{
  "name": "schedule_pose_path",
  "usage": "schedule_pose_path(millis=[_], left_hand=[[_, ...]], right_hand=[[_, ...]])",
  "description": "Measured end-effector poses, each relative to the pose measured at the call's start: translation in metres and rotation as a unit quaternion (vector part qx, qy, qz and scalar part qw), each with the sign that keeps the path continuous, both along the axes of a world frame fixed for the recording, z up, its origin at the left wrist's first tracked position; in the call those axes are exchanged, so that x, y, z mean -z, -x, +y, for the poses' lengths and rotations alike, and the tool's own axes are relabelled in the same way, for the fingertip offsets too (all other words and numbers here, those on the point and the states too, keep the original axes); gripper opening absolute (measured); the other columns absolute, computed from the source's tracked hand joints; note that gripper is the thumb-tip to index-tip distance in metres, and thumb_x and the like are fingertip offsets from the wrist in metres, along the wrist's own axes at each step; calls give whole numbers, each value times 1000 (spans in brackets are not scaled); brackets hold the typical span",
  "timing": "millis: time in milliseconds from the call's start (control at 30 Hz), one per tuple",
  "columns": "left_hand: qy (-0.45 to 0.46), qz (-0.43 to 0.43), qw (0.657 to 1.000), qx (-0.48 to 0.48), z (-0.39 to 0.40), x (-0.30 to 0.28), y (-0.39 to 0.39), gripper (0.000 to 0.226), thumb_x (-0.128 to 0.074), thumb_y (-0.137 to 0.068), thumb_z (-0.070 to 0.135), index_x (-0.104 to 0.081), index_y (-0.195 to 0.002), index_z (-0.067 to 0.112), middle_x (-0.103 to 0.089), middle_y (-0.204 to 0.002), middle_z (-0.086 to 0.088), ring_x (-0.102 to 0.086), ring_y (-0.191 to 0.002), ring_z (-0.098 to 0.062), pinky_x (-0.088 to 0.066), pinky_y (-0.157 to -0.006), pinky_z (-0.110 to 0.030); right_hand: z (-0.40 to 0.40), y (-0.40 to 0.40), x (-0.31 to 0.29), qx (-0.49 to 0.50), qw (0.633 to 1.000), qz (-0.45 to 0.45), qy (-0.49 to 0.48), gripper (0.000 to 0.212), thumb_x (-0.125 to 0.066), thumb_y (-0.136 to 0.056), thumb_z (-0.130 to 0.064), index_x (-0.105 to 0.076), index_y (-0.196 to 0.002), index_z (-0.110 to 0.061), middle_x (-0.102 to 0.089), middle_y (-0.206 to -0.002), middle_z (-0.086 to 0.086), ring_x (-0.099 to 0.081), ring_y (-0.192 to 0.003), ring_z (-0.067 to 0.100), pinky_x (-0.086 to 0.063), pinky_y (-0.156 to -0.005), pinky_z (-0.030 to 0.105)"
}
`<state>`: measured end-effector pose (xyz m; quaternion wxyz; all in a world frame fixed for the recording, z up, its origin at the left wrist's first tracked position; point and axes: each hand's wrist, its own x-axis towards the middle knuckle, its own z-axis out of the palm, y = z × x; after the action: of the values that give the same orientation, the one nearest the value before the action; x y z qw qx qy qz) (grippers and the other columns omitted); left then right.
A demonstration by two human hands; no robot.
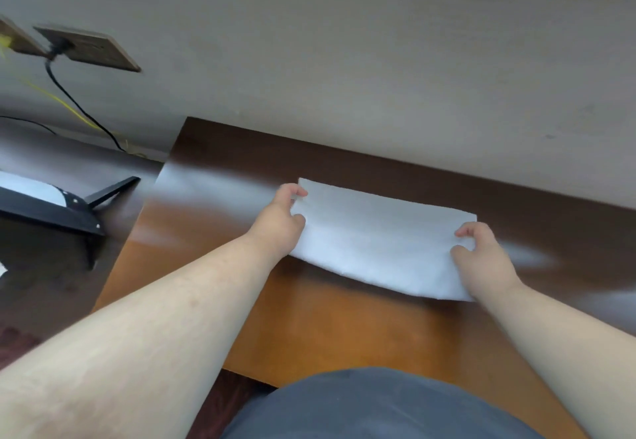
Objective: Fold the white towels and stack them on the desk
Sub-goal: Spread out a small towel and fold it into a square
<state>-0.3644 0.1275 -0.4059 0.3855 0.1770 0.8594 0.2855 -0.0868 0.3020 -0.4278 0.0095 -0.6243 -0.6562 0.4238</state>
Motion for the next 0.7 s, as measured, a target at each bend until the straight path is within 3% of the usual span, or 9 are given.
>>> schedule_pose_path(millis=[33,100,167,233,300,400,500,600,700], left_hand=[[4,1,1000,12,-6,0,11,44,-37,-92,9,-51,-104,49,-58,-87,2,-49,-53,-11,-38,-44,-18],[-1,-6,1000,25,-18,0,39,52,-34,-93,8,-59,-114,49,-54,-72,0,-39,-38,-7,-32,-37,-15],[-17,-2,999,39,-31,-2,69,56,-33,-94,7,-54,-131,44,-59,-89,3,-41,-36,-3,-34,-38,-13],[-34,21,998,54,-45,-7,102,57,-34,-96,8,-47,-139,42,-49,-124,14,-56,-55,-1,-39,-45,-8],[-47,46,996,58,-59,-10,134,57,-35,-96,8,-44,-142,40,-37,-139,18,-60,-77,-4,-41,-56,-7],[-60,86,993,58,-80,-15,178,56,-37,-96,9,-43,-144,39,-33,-152,14,-48,-104,-1,-33,-71,-1],[-68,102,991,53,-95,-14,217,57,-38,-95,10,-43,-145,38,-36,-152,12,-51,-98,0,-32,-64,2],[-73,102,991,41,-101,-4,249,59,-36,-93,8,-43,-145,35,-40,-150,7,-57,-95,-7,-39,-64,-6],[-74,80,994,17,-100,10,271,61,-33,-92,5,-44,-144,34,-43,-147,4,-57,-100,-13,-41,-66,-4]], right_hand=[[-4,12,-1,-16,1000,1,-1,30,-45,-89,-12,-51,-103,-37,-55,-70,4,-41,-35,15,-31,-33,20],[-15,36,0,-27,999,21,-12,42,-42,-90,-11,-59,-114,-41,-59,-102,-1,-45,-33,10,-35,-33,19],[-30,62,-2,-29,998,45,-32,51,-41,-91,-12,-55,-129,-43,-46,-128,-11,-56,-46,5,-39,-36,15],[-46,90,-5,-23,996,73,-47,55,-40,-91,-13,-51,-136,-42,-40,-135,-14,-58,-60,-6,-41,-41,12],[-60,120,-7,-8,994,92,-55,57,-40,-90,-13,-49,-139,-41,-38,-143,-12,-59,-65,-8,-41,-43,11],[-76,167,-10,-19,993,97,-59,61,-41,-88,-11,-46,-143,-37,-37,-149,-7,-57,-87,2,-39,-57,6],[-84,211,-13,-34,992,102,-66,64,-42,-88,-8,-44,-146,-32,-36,-151,-7,-38,-110,0,-27,-68,-6],[-88,248,-14,-50,991,110,-55,66,-42,-88,-6,-39,-149,-30,-30,-153,-6,-36,-113,3,-33,-86,8],[-91,274,-10,-69,994,77,-38,68,-43,-89,-6,-31,-153,-26,-23,-155,-1,-44,-119,19,-39,-90,22]])
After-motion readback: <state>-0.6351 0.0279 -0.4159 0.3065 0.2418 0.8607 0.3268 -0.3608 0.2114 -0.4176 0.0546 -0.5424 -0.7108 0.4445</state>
